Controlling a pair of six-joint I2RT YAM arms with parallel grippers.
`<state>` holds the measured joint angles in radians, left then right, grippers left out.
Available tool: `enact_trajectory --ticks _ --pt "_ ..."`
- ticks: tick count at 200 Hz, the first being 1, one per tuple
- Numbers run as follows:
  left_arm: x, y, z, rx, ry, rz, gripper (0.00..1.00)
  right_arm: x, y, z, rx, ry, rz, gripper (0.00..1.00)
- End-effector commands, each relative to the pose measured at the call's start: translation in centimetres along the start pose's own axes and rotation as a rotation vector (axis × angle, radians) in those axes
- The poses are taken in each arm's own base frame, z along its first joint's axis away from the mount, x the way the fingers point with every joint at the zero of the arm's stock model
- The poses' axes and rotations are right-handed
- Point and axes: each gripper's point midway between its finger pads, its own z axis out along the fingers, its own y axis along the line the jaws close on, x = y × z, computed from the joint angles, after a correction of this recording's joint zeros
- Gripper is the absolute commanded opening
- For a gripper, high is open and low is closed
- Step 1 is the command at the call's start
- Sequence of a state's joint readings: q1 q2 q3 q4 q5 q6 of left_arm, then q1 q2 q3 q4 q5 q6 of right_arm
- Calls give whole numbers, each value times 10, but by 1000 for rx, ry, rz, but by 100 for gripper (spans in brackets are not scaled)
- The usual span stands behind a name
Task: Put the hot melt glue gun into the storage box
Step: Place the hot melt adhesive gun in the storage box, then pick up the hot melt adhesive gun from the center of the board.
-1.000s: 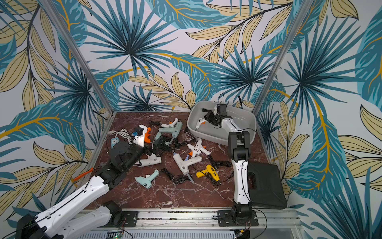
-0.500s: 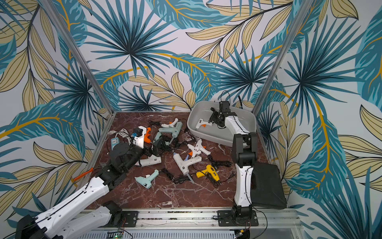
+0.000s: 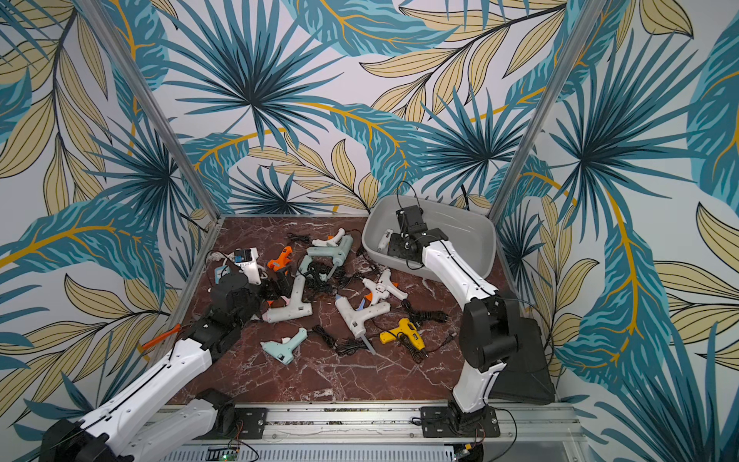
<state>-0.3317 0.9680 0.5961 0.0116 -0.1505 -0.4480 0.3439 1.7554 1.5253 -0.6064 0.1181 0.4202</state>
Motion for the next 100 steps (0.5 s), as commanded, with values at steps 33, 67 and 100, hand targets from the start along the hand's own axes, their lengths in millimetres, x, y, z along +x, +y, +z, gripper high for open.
enact_trajectory --ticks 33,67,100 --pt "37 55 5 -134 106 -246 100 90 66 -11 18 165 -267 59" --pt "46 81 0 -218 115 -320 100 145 122 -17 -69 275 -383 59" --pt "51 106 -8 -270 78 -403 100 186 171 -25 -132 314 -434 59"
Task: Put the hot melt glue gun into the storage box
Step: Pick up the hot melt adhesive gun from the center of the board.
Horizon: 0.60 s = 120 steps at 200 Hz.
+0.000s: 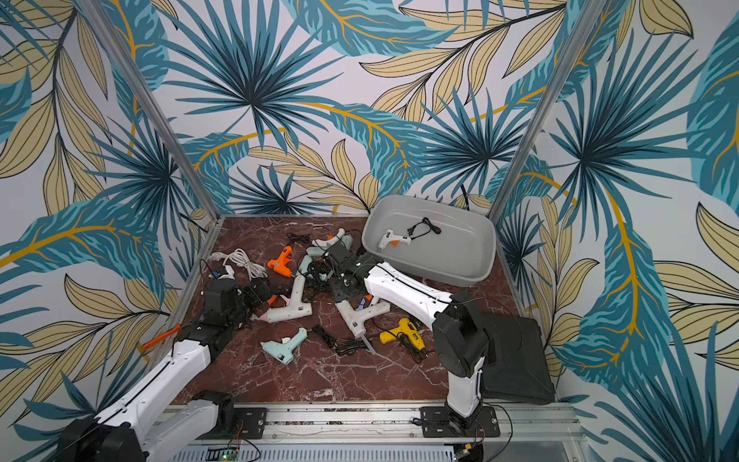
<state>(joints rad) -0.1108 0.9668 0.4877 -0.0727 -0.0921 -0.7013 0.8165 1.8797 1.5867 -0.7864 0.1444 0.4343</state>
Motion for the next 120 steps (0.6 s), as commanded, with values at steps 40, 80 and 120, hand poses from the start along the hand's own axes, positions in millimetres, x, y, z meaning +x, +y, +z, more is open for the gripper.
enact_trajectory --ticks 40,80,120 --pt "-2 40 -12 -66 -51 -135 100 29 84 16 -52 64 -77 63" --pt "-3 49 -19 -72 -75 -146 100 36 106 32 -56 78 -101 66" --pt "0 51 -20 -70 -73 -148 100 27 106 38 -36 54 -117 70"
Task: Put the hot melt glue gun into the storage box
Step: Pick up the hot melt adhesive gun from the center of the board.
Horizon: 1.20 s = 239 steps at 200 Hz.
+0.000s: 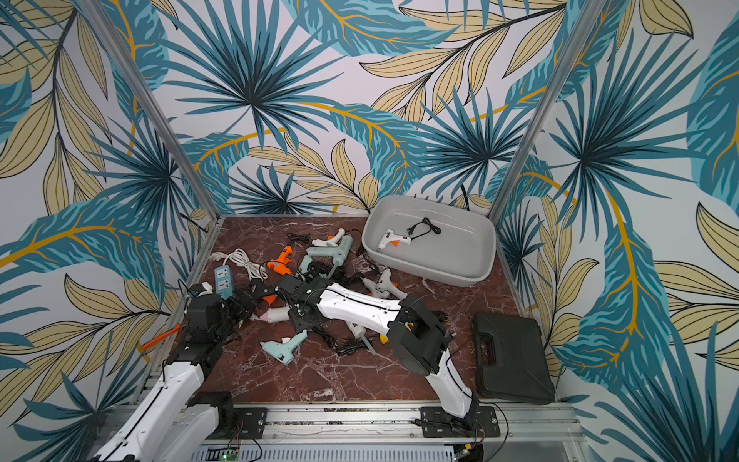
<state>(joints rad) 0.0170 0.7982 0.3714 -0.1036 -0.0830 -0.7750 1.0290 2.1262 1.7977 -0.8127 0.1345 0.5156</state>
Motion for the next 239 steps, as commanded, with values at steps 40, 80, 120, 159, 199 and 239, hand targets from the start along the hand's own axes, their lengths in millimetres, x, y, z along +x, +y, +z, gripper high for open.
enact_trajectory --ticks 40,80,120,159,199,239 --pt "4 6 2 -6 14 0 100 -9 -51 -12 147 -44 59 72" --pt "9 0 5 26 44 1 100 -4 -101 -17 196 -12 101 70" --pt "9 -1 5 32 44 1 100 0 -132 -12 217 33 110 72" --pt "10 -2 5 36 46 1 100 2 -125 2 192 85 46 73" --pt "10 -1 5 32 46 4 100 10 -125 20 199 144 10 73" --pt "9 -2 6 37 44 2 100 14 -124 32 216 168 -21 71"
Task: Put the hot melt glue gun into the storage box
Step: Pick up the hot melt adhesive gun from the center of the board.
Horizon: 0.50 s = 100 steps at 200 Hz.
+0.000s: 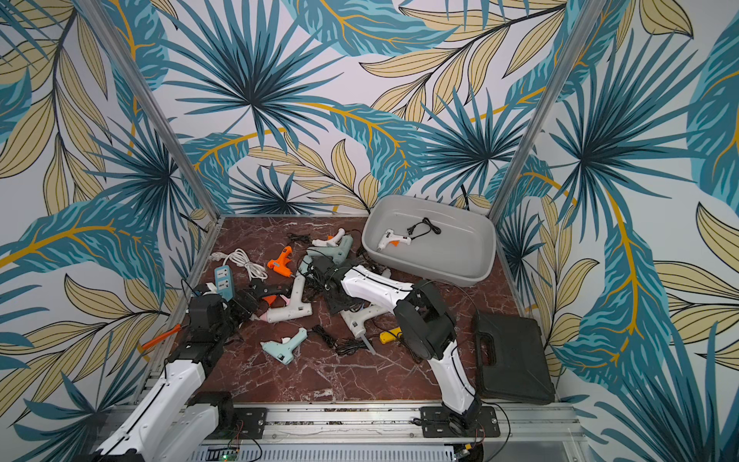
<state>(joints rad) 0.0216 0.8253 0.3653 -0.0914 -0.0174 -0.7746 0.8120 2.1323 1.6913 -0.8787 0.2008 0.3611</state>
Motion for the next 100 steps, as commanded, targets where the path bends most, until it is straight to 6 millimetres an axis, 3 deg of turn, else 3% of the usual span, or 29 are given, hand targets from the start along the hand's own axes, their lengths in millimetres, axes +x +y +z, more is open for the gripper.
enact_trajectory --ticks 1,62,100 --pt "-3 1 2 9 -15 2 100 5 5 4 15 31 -48 71" --pt "-3 -2 4 13 -6 4 100 0 13 23 30 49 -77 64" --pt "-4 -2 3 12 -8 6 100 2 16 29 25 62 -76 52"
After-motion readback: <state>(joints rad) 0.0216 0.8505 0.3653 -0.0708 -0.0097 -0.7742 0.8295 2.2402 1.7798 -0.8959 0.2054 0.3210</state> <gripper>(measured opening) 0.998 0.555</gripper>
